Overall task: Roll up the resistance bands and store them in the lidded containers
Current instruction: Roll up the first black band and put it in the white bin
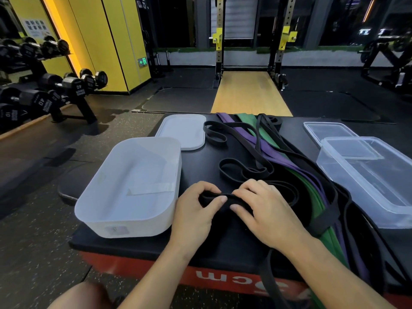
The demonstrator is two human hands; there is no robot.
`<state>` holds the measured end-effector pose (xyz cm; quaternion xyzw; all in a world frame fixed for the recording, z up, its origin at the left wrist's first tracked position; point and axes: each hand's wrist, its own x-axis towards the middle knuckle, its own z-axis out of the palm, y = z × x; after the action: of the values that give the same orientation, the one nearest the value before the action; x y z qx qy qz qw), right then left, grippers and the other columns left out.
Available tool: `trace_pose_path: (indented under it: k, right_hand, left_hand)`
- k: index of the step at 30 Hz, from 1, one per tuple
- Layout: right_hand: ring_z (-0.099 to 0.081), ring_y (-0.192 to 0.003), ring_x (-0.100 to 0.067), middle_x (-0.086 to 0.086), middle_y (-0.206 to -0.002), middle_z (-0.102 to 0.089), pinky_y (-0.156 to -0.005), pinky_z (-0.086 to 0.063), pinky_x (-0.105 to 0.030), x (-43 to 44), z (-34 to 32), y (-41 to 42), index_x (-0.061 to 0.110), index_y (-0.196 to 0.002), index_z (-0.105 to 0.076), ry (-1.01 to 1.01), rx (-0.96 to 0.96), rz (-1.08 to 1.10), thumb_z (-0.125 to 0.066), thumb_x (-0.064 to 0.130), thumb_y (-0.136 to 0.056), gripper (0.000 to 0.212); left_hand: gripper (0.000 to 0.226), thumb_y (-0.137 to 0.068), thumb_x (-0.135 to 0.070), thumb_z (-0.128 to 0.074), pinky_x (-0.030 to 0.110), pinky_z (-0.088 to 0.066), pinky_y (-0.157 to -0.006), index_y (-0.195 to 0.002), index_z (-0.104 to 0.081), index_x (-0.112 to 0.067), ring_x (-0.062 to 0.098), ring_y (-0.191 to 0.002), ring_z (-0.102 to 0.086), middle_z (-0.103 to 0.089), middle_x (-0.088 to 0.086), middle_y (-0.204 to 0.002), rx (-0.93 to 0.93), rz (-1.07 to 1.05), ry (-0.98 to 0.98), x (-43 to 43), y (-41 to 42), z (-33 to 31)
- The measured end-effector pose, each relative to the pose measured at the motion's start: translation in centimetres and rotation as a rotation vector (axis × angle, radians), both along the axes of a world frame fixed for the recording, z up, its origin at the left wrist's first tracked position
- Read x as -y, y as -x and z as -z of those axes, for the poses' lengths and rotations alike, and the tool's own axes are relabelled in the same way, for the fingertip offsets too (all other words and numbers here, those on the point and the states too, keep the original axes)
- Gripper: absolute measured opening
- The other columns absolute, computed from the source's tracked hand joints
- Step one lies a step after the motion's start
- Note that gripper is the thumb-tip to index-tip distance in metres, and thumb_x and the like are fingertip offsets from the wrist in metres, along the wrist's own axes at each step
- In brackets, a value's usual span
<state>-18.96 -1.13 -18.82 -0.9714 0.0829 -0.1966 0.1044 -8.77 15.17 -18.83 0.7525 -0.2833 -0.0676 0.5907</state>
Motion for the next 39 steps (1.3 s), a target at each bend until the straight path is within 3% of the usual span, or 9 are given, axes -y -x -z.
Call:
trace_pose_path:
  k: [4, 9, 14, 21, 24, 29, 31, 35, 39]
  right_hand:
    - [-0.055, -0.108, -0.006, 0.017, -0.114, -0.06, -0.101, -0.041, -0.029, -0.31, -0.33, 0.36, 0.028, -0.143, -0.054, -0.036, -0.008, -0.059, -0.05, 0.053, -0.097, 0.053]
    - [-0.059, -0.101, -0.01, 0.016, -0.104, -0.059, -0.084, -0.049, -0.03, -0.41, -0.34, 0.49, 0.034, -0.135, -0.058, -0.039, -0.049, -0.046, -0.052, 0.048, -0.1, 0.037]
    - [-0.062, -0.089, -0.012, 0.014, -0.091, -0.058, -0.072, -0.052, -0.033, -0.49, -0.18, 0.89, 0.034, -0.117, -0.064, -0.056, 0.042, -0.011, -0.06, 0.04, -0.097, 0.021]
    - [-0.061, -0.081, -0.011, 0.02, -0.088, -0.054, -0.071, -0.051, -0.031, -0.75, -0.26, 0.89, 0.037, -0.12, -0.064, -0.085, 0.082, -0.007, -0.036, 0.06, -0.099, 0.041]
    - [-0.062, -0.088, -0.011, 0.016, -0.093, -0.064, -0.076, -0.052, -0.034, -0.74, -0.23, 0.76, 0.031, -0.114, -0.067, -0.032, 0.099, 0.0, -0.045, 0.049, -0.101, 0.031]
    - [-0.064, -0.079, -0.017, 0.009, -0.084, -0.065, -0.08, -0.05, -0.038, -0.41, -0.08, 0.6, 0.022, -0.105, -0.071, 0.066, 0.194, 0.112, -0.059, 0.033, -0.1, 0.017]
    - [-0.063, -0.076, -0.017, 0.009, -0.081, -0.064, -0.08, -0.049, -0.037, -0.36, -0.02, 0.67, 0.021, -0.103, -0.071, 0.096, 0.206, 0.125, -0.061, 0.031, -0.099, 0.015]
    - [-0.063, -0.076, -0.015, 0.01, -0.081, -0.066, -0.081, -0.05, -0.036, -0.49, -0.03, 0.75, 0.022, -0.102, -0.072, 0.107, 0.204, 0.099, -0.064, 0.032, -0.097, 0.014]
    - [-0.061, -0.081, -0.01, 0.014, -0.085, -0.064, -0.087, -0.049, -0.032, -0.49, 0.13, 0.68, 0.027, -0.106, -0.07, 0.068, 0.139, -0.023, -0.054, 0.039, -0.1, 0.021]
  left_hand:
    - [0.017, -0.088, -0.021, -0.081, 0.015, -0.048, -0.08, -0.088, -0.071, -0.034, 0.003, -0.088, -0.067, -0.073, -0.016, -0.089, 0.001, 0.039, 0.005, -0.22, 0.23, -0.12]
    - [0.032, -0.084, -0.018, -0.086, 0.037, -0.058, -0.089, -0.098, -0.071, -0.042, 0.012, -0.093, -0.071, -0.073, -0.012, -0.1, -0.037, 0.079, 0.03, -0.24, 0.23, 0.3]
    - [0.032, -0.082, -0.022, -0.088, 0.024, -0.055, -0.085, -0.103, -0.071, -0.04, 0.006, -0.095, -0.07, -0.069, -0.02, -0.104, -0.019, 0.025, 0.003, 0.09, 0.35, 0.49]
    - [0.032, -0.081, -0.031, -0.088, 0.008, -0.045, -0.078, -0.107, -0.071, -0.039, -0.006, -0.087, -0.06, -0.069, -0.019, -0.102, -0.011, -0.035, -0.067, -0.03, 0.56, -0.04]
    - [0.038, -0.081, -0.027, -0.089, 0.013, -0.051, -0.082, -0.11, -0.07, -0.041, 0.003, -0.093, -0.066, -0.068, -0.017, -0.109, -0.047, -0.012, -0.024, -0.18, 0.4, 0.05]
    - [0.034, -0.089, -0.024, -0.082, 0.02, -0.055, -0.086, -0.119, -0.069, -0.036, 0.003, -0.09, -0.072, -0.072, -0.019, -0.111, -0.091, -0.016, -0.004, -0.07, 0.22, -0.02]
    - [0.026, -0.092, -0.031, -0.079, 0.028, -0.058, -0.091, -0.116, -0.07, -0.036, 0.004, -0.093, -0.073, -0.075, -0.018, -0.107, -0.107, -0.038, 0.011, 0.13, 0.23, 0.12]
    - [0.009, -0.097, -0.031, -0.073, 0.041, -0.062, -0.087, -0.103, -0.067, -0.03, 0.008, -0.077, -0.074, -0.077, -0.006, -0.085, -0.131, -0.048, 0.016, 0.55, 0.52, 0.07]
    - [0.006, -0.099, -0.025, -0.069, 0.039, -0.061, -0.089, -0.095, -0.07, -0.029, 0.006, -0.083, -0.074, -0.077, -0.01, -0.084, -0.098, -0.051, 0.022, 0.46, 0.5, 0.19]
